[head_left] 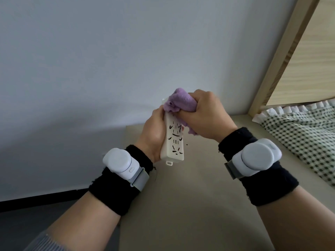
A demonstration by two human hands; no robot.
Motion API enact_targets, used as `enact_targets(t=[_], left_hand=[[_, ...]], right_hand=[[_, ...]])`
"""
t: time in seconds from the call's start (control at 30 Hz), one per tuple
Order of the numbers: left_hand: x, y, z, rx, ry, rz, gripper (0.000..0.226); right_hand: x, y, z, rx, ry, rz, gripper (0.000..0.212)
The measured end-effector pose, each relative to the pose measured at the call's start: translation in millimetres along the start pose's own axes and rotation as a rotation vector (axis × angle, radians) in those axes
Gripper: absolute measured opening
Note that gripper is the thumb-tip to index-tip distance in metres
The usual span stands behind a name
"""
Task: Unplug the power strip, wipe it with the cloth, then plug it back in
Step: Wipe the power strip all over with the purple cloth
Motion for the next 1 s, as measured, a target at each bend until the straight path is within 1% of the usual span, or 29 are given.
enact_targets(t=[0.03,0.13,0.17,0.23,0.3,0.33,0.4,0.47,0.53,0.6,0.63,0.73,0.8,0.87,0.93,1.0], left_hand=[[0,1,2,-0.017,-0.005,0.000,0.037],[-2,5,7,-0.101,0.009,-0.016,0.034],[-1,5,7,-0.106,0.013,-0.016,0.032],[0,5,11,-0.115,0.033,-0.002,0.033],[-2,3,15,-0.113,0.035,-0.021,0.041],[-3,2,13,-0.085,0.022,-0.039,0.045],[-9,2,-1,-0.012,0.002,-0.096,0.051],[-10,1,-12,0.024,-0.017,-0.121,0.055],[-8,1,-16,0.030,-0.035,-0.122,0.058],[-9,1,-12,0.010,-0.033,-0.119,0.059],[-9,0,-9,-0.003,-0.032,-0.110,0.059],[-5,3,5,-0.070,0.021,-0.054,0.052],[-1,6,15,-0.135,0.059,-0.018,0.042],[1,8,15,-0.133,0.078,-0.013,0.043],[1,7,13,-0.127,0.051,-0.020,0.039],[-4,4,5,-0.073,-0.017,-0.051,0.047]], right_hand=[[1,1,1,-0.021,-0.012,0.009,0.027],[5,4,7,-0.192,-0.075,0.017,0.031],[4,4,6,-0.203,-0.061,0.008,0.029],[1,2,0,-0.105,-0.022,-0.011,0.025],[4,1,-7,0.015,-0.009,0.007,0.026],[8,1,-8,0.026,-0.050,0.035,0.028],[18,2,-9,0.024,-0.236,0.108,0.030],[28,0,-19,0.077,-0.396,0.171,0.025],[33,-2,-28,0.104,-0.451,0.196,0.015],[30,-4,-27,0.062,-0.459,0.170,0.005],[27,-4,-24,0.040,-0.436,0.141,0.001],[13,-1,-15,-0.020,-0.261,0.025,0.014],[3,2,-4,-0.132,-0.134,-0.053,0.019],[-3,3,1,-0.186,-0.031,-0.099,0.023],[-2,1,-3,-0.122,-0.016,-0.085,0.025],[6,-2,-12,0.025,0.038,-0.031,0.023]])
Point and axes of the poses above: each hand's wrist, its own y-axis away from the middle knuckle, its own z-axis out of the palm, x = y × z, the point moved 9 cm from there along -y, towards the middle knuckle, and after that the axes turned 9 degrees about y, right-handed, at the moved point
